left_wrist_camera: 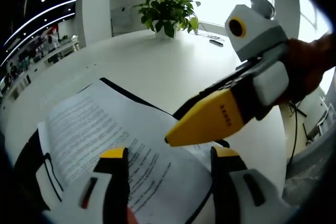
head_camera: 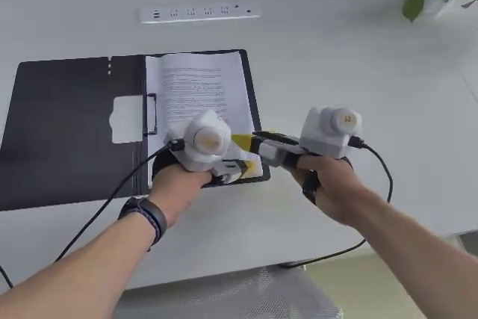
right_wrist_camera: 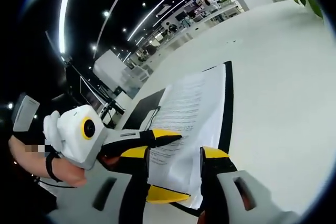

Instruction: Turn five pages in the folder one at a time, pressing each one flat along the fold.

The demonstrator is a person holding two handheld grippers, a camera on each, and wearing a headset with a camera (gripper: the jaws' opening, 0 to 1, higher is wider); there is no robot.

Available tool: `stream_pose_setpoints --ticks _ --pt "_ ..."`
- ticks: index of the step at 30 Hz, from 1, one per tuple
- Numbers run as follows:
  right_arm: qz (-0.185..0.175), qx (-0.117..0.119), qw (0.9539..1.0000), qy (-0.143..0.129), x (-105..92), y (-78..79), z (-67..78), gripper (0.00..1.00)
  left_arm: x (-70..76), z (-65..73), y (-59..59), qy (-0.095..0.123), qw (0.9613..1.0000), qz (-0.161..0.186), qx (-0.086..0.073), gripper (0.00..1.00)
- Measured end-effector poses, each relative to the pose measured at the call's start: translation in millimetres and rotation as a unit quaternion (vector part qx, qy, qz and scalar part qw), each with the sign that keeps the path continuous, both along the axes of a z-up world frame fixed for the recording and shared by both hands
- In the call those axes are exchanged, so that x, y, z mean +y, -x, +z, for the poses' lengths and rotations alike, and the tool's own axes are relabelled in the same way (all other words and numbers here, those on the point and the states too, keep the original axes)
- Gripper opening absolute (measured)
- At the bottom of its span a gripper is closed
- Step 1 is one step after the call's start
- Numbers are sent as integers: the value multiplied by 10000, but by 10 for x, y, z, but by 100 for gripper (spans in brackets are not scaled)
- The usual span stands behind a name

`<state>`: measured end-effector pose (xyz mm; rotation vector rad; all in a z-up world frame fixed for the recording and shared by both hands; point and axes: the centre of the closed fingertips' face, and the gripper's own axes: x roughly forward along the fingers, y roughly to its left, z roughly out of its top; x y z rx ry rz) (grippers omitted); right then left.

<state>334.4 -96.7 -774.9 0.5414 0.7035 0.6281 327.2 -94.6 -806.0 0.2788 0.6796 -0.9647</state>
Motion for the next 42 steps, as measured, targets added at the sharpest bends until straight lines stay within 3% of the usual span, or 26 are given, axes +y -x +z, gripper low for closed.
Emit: stream_pose_setpoints --ticks 14,20,31,42 --pt "-125 118 9995 -262 -2 3 -9 17 -15 10 13 50 10000 -10 63 66" --pt "-187 205 9988 -391 -22 12 -9 3 -39 27 37 156 9997 -21 180 71" --pt "-212 195 9986 -434 -29 18 24 0 -66 99 86 228 9995 -97 211 76" --pt "-197 114 9988 -438 18 -7 100 0 56 271 71 204 9997 -110 24 77"
